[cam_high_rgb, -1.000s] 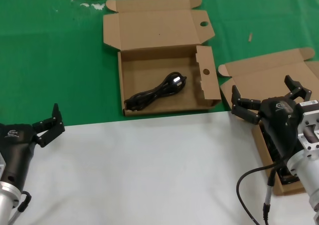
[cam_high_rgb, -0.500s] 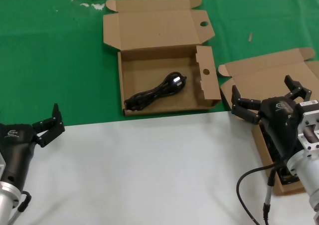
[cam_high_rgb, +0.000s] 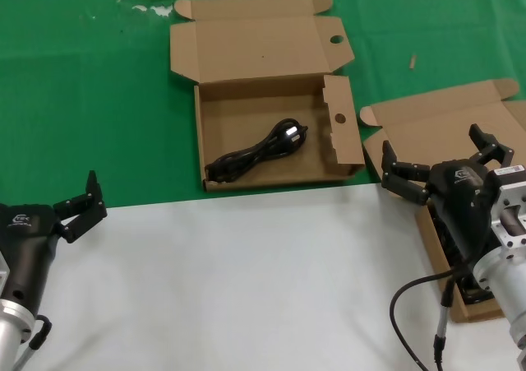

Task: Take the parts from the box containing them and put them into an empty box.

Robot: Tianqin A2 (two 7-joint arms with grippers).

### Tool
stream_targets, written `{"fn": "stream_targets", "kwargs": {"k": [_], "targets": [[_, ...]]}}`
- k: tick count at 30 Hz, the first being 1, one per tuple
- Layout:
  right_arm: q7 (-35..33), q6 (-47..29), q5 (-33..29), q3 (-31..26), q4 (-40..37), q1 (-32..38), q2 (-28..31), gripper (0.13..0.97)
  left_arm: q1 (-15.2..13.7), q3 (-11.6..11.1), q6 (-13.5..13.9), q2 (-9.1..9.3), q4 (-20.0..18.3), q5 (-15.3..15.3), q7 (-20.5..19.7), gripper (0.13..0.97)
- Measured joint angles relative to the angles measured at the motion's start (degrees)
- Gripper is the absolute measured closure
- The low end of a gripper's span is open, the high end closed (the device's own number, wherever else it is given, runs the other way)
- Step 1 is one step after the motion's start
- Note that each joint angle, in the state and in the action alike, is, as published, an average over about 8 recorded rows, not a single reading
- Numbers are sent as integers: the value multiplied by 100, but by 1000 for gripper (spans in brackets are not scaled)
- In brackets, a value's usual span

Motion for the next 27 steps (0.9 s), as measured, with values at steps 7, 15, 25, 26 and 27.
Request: {"fn": "stream_targets", "kwargs": {"k": [7,15,25,26,27], "targets": [[0,0,0,0,0,0,0,129,0,0,0,0,0,0,0,132],[0,0,0,0,0,0,0,129,0,0,0,0,0,0,0,132],[0,0,0,0,0,0,0,129,0,0,0,0,0,0,0,132],[0,0,0,0,0,0,0,129,0,0,0,0,0,0,0,132],[0,0,0,0,0,0,0,129,0,0,0,0,0,0,0,132]]}}
